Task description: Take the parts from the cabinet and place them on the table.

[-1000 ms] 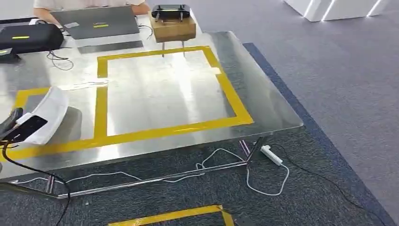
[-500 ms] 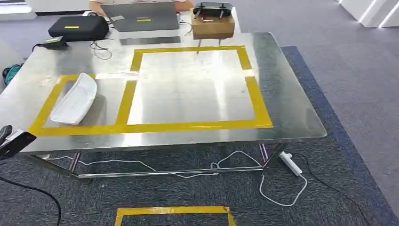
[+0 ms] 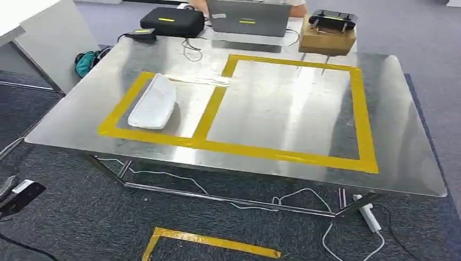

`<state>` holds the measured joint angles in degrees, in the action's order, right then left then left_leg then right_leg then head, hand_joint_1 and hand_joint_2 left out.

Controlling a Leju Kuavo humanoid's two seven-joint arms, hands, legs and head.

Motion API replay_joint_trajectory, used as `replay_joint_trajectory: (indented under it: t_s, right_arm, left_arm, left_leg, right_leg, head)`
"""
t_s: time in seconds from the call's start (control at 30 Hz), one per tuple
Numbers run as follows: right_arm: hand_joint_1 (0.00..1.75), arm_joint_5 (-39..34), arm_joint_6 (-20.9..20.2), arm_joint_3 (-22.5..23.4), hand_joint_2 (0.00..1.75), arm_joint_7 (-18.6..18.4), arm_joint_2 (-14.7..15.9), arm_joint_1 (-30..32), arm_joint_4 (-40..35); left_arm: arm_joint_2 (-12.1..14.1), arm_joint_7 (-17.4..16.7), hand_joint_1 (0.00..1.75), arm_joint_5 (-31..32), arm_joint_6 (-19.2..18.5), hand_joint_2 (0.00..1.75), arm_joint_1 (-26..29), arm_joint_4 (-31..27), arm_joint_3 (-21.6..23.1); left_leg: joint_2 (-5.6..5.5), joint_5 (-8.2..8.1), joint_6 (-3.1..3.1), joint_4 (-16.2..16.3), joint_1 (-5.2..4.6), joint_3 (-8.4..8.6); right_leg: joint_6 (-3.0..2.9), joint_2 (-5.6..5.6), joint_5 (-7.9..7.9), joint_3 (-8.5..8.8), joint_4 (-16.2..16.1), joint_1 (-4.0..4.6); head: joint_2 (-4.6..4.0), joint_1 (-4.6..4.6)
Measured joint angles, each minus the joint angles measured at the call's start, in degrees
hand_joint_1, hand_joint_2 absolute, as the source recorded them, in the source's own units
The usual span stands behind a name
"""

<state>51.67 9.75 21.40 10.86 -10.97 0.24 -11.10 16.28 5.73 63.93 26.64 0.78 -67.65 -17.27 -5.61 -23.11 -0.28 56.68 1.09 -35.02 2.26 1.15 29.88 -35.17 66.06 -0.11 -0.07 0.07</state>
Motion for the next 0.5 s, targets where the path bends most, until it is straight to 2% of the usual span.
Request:
replay_joint_trajectory:
  t_s: [0.03, 0.07, 0.13, 0.17, 0.2, 0.23, 0.27, 0.3, 0.33, 0.37, 0.4, 0.43, 0.47, 0.5]
  right_arm:
    - [0.00, -0.1, 0.0, 0.0, 0.00, -0.1, 0.1, -0.1, 0.0]
    - [0.00, 0.0, 0.0, 0.0, 0.00, -0.1, 0.1, 0.0, 0.0]
    - [0.00, 0.0, 0.1, 0.0, 0.00, -0.2, 0.1, -0.2, 0.0]
    - [0.00, 0.0, 0.1, 0.0, 0.00, -0.3, 0.1, -0.1, 0.0]
    - [0.00, 0.0, 0.1, 0.1, 0.00, -0.3, 0.1, -0.1, 0.0]
    - [0.00, 0.0, 0.1, 0.1, 0.00, -0.3, 0.1, -0.2, 0.0]
    - [0.00, 0.0, 0.1, 0.1, 0.00, -0.3, 0.1, -0.2, 0.0]
    - [0.00, 0.0, 0.1, 0.1, 0.00, -0.3, 0.1, -0.1, 0.0]
    - [0.00, 0.0, 0.1, 0.1, 0.00, -0.3, 0.1, 0.0, 0.0]
    - [0.00, 0.0, 0.1, 0.1, 0.00, -0.3, 0.1, 0.1, 0.0]
    - [0.00, 0.0, 0.1, 0.1, 0.00, -0.3, 0.1, 0.1, 0.0]
    - [0.00, 0.0, 0.1, 0.1, 0.00, -0.3, 0.1, 0.0, 0.0]
    - [0.00, 0.0, 0.1, 0.1, 0.00, -0.3, 0.1, 0.0, 0.0]
    - [0.00, 0.0, 0.1, 0.1, 0.00, -0.3, 0.1, -0.1, 0.0]
  left_arm:
    - [-0.2, 0.0, 0.00, -0.1, 0.2, 0.00, 0.2, 0.0, -0.4]
    - [-0.5, 0.3, 0.00, -0.5, 0.7, 0.00, 0.5, 0.0, -1.1]
    - [-1.0, 2.0, 0.00, -1.1, 2.0, 0.00, 1.2, 0.2, -2.5]
    - [-1.3, 2.5, 0.00, -1.1, 2.3, 0.00, 1.8, 0.3, -3.2]
    - [-1.4, 2.7, 0.00, -1.2, 2.4, 0.00, 2.3, 0.5, -3.9]
    - [-1.5, 2.9, 0.00, -1.2, 2.5, 0.00, 2.8, 0.6, -4.5]
    - [-1.6, 3.0, 0.00, -1.2, 2.6, 0.00, 2.6, 0.7, -5.1]
    - [-1.9, 3.0, 0.00, -1.2, 2.6, 0.00, 2.2, 0.8, -5.3]
    - [-2.1, 3.1, 0.00, -1.2, 2.6, 0.00, 2.1, 0.8, -5.3]
    - [-2.3, 3.1, 0.00, -1.2, 2.6, 0.00, 2.3, 0.9, -5.3]
    - [-2.4, 3.1, 0.00, -1.2, 2.6, 0.00, 2.6, 1.0, -5.3]
    - [-2.6, 3.1, 0.00, -1.2, 2.6, 0.00, 2.6, 1.2, -5.4]
    - [-2.6, 3.1, 0.00, -1.2, 2.6, 0.00, 2.6, 1.2, -5.5]
    - [-2.6, 3.1, 0.00, -1.2, 2.6, 0.00, 2.6, 1.3, -5.7]
  left_leg:
    - [-0.86, 0.09, -0.22, 0.0, 0.17, -0.03]
    - [-1.63, 0.13, -0.70, 0.3, -0.13, -0.32]
    - [-3.04, 0.59, -1.46, 0.0, 0.28, -0.77]
    - [-3.86, 0.96, -2.01, -0.3, 0.48, -0.81]
    - [-4.63, 1.19, -2.38, -0.5, 0.47, -0.89]
    - [-3.07, 0.84, -2.40, -0.2, 0.40, -1.13]
    - [1.41, -0.81, -2.56, 1.9, -0.21, -2.14]
    - [3.52, -3.21, -2.77, 6.1, -0.25, -4.17]
    - [4.58, -5.59, -2.85, 11.3, -0.20, -6.53]
    - [4.98, -7.13, -2.89, 15.4, -0.14, -8.37]
    - [5.06, -7.69, -2.93, 18.0, -0.10, -9.48]
    - [5.08, -6.85, -2.94, 17.5, -0.09, -9.04]
    - [5.22, -4.86, -2.88, 14.3, -0.10, -7.22]
    - [5.83, -2.71, -2.77, 9.6, -0.12, -4.52]
  right_leg:
    - [-0.06, 2.69, -2.17, 2.23, -4.8, -0.27]
    - [-0.24, 5.59, -1.50, 3.12, -7.1, -0.62]
    - [-0.58, 4.26, -1.61, 3.64, -7.2, -0.39]
    - [-0.89, 3.60, -1.75, 3.63, -7.1, -0.21]
    - [-1.31, 2.82, -2.00, 3.73, -7.3, -0.43]
    - [-1.75, 1.87, -2.27, 3.83, -7.6, -0.68]
    - [-2.16, 1.08, -2.31, 3.87, -7.7, -0.54]
    - [-2.35, 0.02, -2.26, 3.86, -7.7, -0.35]
    - [-2.49, -1.06, -2.17, 3.84, -7.7, -0.21]
    - [-2.58, -1.95, -2.12, 3.80, -7.7, -0.15]
    - [-2.63, -2.91, -2.08, 3.76, -7.7, -0.13]
    - [-2.64, -3.80, -2.05, 3.79, -7.7, -0.12]
    - [-2.58, -4.77, -1.95, 3.83, -7.7, -0.12]
    - [-2.46, -5.53, -1.85, 3.95, -7.7, -0.12]
  head:
    - [0.00, 0.02]
    - [0.02, 0.00]
    - [0.02, 0.00]
    - [0.00, -0.11]
    - [0.02, -0.07]
    - [0.02, -0.15]
    - [0.00, -0.85]
    - [0.00, -0.94]
    - [0.00, -0.92]
    - [0.02, -0.96]
    - [0.02, -0.94]
    - [0.02, -0.96]
    - [0.02, -0.96]
    - [0.00, -0.96]
